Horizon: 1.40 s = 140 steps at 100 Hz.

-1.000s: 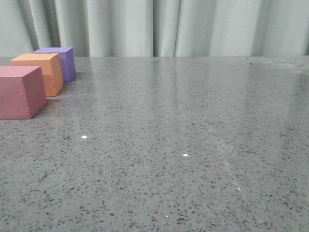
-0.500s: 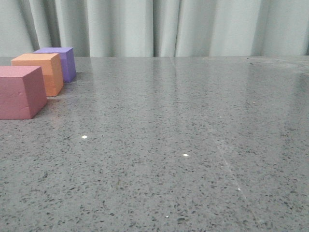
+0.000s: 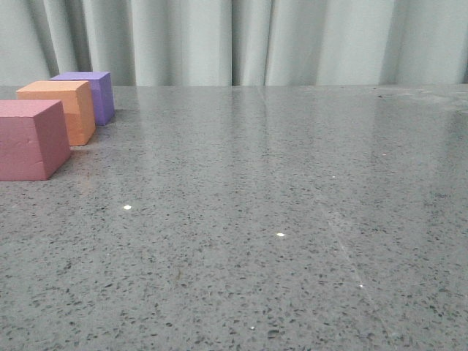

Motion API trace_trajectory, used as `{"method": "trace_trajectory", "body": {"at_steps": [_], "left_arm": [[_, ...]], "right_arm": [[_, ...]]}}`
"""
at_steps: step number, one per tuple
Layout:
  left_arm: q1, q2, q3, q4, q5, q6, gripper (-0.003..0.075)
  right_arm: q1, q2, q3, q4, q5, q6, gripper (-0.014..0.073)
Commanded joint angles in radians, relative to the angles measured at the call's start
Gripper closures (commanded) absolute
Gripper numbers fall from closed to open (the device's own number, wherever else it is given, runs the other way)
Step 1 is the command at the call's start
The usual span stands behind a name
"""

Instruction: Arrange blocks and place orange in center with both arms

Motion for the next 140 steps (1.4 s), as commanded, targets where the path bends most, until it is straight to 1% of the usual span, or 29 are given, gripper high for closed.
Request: {"method": "trace_trajectory", "body": {"at_steps": [1, 67, 75, 79, 89, 96, 105, 108, 122, 132, 140], "left_arm": [[0.001, -0.034, 0.054, -0.012, -0.074, -0.008, 0.0739], [0.001, -0.034, 0.054, -0.012, -0.074, -0.008, 0.0739], [0.001, -0.034, 0.054, -0.012, -0.074, -0.008, 0.0739], [0.001, -0.034, 0.054, -0.012, -0.074, -0.008, 0.0739], [0.001, -0.034, 0.054, -0.012, -0.074, -0.008, 0.0739], [0.001, -0.034, 0.054, -0.012, -0.074, -0.008, 0.0739], [0.001, -0.034, 0.054, -0.012, -0.074, -0.008, 0.0739], [0.001, -0.034, 0.054, -0.012, -0.074, -0.008, 0.0739], [0.001, -0.034, 0.054, -0.012, -0.074, -0.008, 0.0739], [0.001, -0.034, 0.054, -0.012, -0.074, -0.008, 0.0739], [0.001, -0.034, 0.054, -0.012, -0.074, -0.008, 0.0739]], "right_arm": [[-0.006, -0.002, -0.022, -0.005, -0.054, -0.010, 0.0661], [-0.006, -0.002, -0.022, -0.005, -0.053, -0.010, 0.0661], [-0.006, -0.012, -0.019, -0.022, -0.058, -0.010, 0.0661], [-0.006, -0.025, -0.011, -0.035, -0.082, -0.010, 0.0661], [-0.006, -0.084, 0.056, -0.036, -0.220, -0.010, 0.0661], [-0.006, -0.135, 0.131, -0.036, -0.372, -0.010, 0.0661], [-0.006, -0.201, 0.245, -0.039, -0.607, -0.010, 0.0661], [-0.006, -0.229, 0.297, -0.041, -0.700, -0.010, 0.0661], [-0.006, -0.343, 0.512, -0.042, -1.049, -0.010, 0.0661], [-0.006, -0.419, 0.642, -0.042, -1.228, -0.010, 0.0661], [-0.006, -0.472, 0.718, -0.041, -1.303, -0.010, 0.0661]]}}
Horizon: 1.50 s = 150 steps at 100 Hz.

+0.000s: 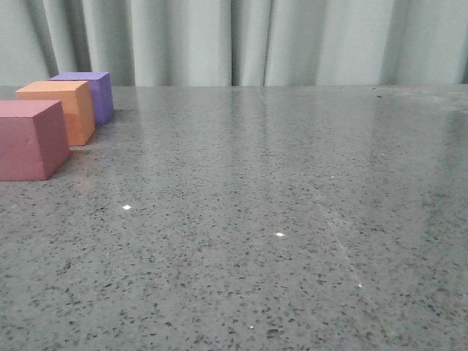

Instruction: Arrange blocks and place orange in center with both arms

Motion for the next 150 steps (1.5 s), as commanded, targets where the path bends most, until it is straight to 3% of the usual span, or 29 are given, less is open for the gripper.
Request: {"method": "trace_trajectory", "body": {"at_steps": [1, 16, 41, 64, 150], "left_arm": [[0.001, -0.034, 0.054, -0.012, -0.075, -0.008, 0.0739], [0.001, -0.034, 0.054, -0.012, -0.075, -0.008, 0.0739], [0.001, -0.034, 0.054, -0.012, -0.075, -0.008, 0.0739], [0.001, -0.032, 0.054, -0.012, -0.075, -0.008, 0.0739], [0.001, -0.032, 0.054, -0.012, -0.075, -0.008, 0.0739]], "right_arm": [[-0.006, -0.050, 0.053, -0.012, -0.207, -0.010, 0.0661], [-0.006, -0.153, 0.118, 0.006, -0.175, -0.010, 0.0661], [-0.006, -0.313, 0.120, 0.006, 0.050, -0.010, 0.0661], [-0.006, -0.310, 0.120, 0.005, 0.150, -0.010, 0.0661], [-0.006, -0.310, 0.146, -0.051, 0.053, -0.010, 0.0661]]}}
